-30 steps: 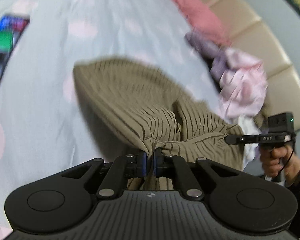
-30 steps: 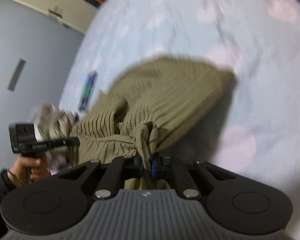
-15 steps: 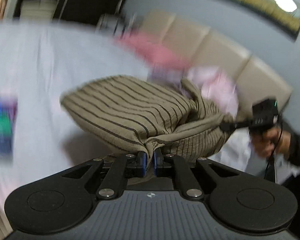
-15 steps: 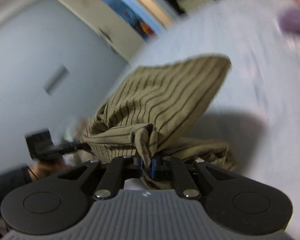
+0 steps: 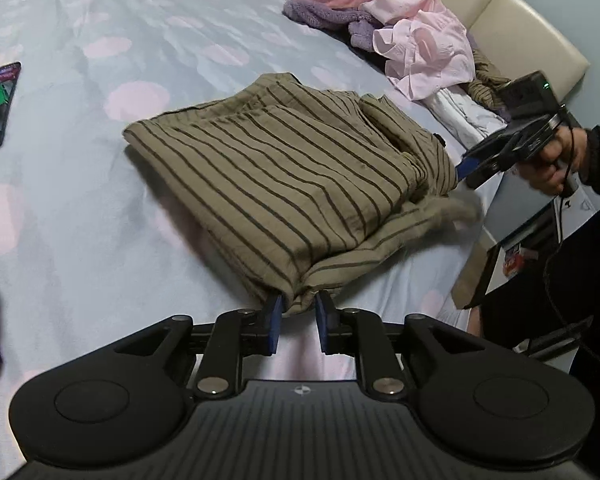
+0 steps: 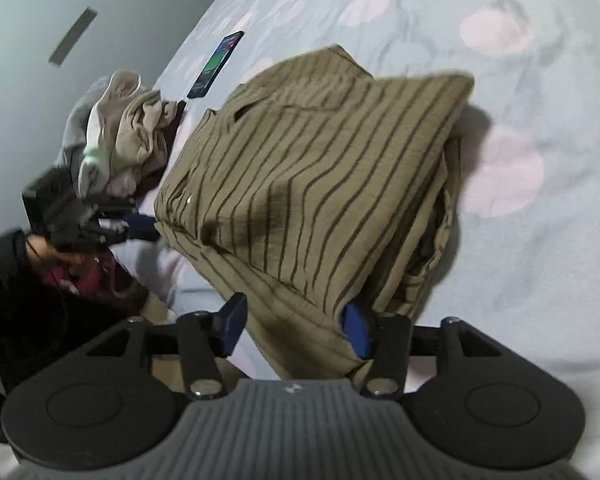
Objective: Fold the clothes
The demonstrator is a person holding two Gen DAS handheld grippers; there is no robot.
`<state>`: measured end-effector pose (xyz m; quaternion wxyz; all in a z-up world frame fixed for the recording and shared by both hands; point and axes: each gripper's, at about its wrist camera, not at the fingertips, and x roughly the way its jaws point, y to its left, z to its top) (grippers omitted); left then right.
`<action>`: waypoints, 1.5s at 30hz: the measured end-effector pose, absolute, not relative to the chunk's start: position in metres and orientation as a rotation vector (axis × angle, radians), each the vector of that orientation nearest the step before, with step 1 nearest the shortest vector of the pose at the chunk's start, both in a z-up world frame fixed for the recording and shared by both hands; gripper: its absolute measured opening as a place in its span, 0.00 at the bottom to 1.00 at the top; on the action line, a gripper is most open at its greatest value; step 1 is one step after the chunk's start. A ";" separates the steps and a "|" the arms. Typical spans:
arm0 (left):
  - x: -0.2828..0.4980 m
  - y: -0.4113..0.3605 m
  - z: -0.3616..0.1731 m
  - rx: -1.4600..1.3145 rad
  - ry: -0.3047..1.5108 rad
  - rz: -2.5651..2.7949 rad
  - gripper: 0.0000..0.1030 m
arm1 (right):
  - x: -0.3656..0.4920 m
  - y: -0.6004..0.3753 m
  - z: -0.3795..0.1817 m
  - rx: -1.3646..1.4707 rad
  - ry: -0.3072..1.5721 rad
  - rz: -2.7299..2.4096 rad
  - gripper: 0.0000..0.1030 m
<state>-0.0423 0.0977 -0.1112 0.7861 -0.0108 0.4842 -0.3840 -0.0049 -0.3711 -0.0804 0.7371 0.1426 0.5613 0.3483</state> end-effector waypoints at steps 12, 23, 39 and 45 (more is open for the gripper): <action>0.015 0.116 -0.124 -0.386 1.127 -0.661 0.40 | 0.009 -0.368 -0.078 0.374 1.194 0.591 0.50; 0.022 0.096 -0.118 -0.427 1.126 -0.759 0.15 | 0.011 -0.376 -0.055 0.418 1.109 0.570 0.02; -0.002 0.098 -0.130 -0.363 1.259 -0.840 0.04 | -0.029 -0.397 -0.070 0.387 1.295 0.632 0.05; -0.008 0.093 -0.115 -0.147 1.213 -0.773 0.38 | -0.025 -0.387 -0.062 0.183 1.275 0.526 0.38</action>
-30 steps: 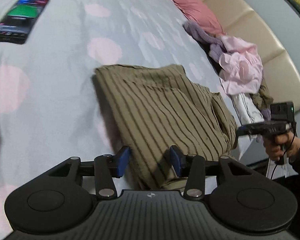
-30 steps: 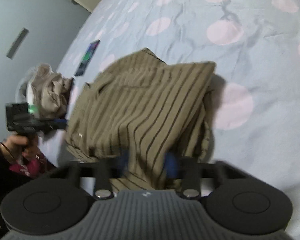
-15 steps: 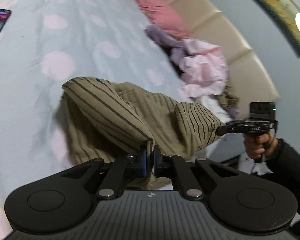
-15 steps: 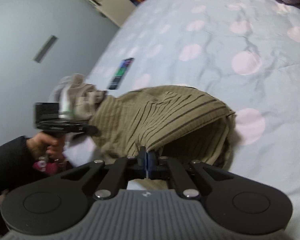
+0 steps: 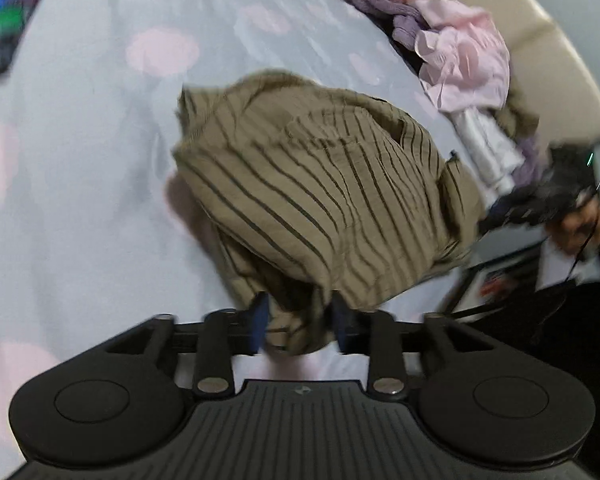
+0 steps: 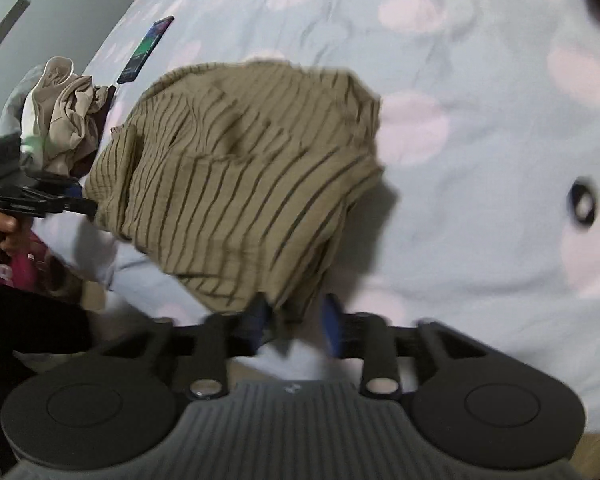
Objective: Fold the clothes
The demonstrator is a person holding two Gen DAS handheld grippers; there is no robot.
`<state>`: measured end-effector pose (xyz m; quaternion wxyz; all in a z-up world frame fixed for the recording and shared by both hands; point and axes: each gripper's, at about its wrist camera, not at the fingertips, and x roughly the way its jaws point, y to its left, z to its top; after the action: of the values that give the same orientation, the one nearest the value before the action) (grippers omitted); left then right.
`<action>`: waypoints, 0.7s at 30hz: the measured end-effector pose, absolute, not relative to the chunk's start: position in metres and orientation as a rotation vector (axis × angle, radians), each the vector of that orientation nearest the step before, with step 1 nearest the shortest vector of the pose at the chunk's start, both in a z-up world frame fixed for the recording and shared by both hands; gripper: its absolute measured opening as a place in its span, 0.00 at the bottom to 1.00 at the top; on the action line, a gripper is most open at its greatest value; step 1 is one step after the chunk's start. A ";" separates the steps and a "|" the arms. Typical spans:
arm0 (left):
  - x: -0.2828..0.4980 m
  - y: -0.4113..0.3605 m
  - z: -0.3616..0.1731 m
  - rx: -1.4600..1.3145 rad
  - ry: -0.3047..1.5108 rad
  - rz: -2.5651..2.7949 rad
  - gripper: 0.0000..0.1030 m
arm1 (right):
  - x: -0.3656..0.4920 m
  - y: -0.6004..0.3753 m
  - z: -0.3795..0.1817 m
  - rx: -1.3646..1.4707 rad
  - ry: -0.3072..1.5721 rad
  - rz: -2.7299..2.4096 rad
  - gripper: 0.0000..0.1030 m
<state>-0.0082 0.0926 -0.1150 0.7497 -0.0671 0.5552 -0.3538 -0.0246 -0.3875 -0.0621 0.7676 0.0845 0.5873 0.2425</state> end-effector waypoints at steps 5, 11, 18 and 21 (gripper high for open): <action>-0.003 0.096 -0.095 -0.136 1.117 -0.729 0.39 | -0.014 -0.389 -0.026 0.198 1.091 0.505 0.38; 0.001 0.082 -0.089 -0.155 1.070 -0.717 0.40 | -0.005 -0.343 -0.031 0.138 1.086 0.611 0.37; 0.004 0.050 -0.108 -0.026 1.143 -0.668 0.42 | 0.000 -0.298 -0.073 0.005 1.184 0.567 0.46; 0.007 0.061 -0.097 -0.060 1.119 -0.644 0.48 | 0.000 -0.315 -0.053 0.086 1.147 0.621 0.70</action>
<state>0.0071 0.0610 -0.0970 0.7985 -0.0280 0.5212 -0.2999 -0.0004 -0.3152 -0.0534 0.7939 0.0399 0.5335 0.2888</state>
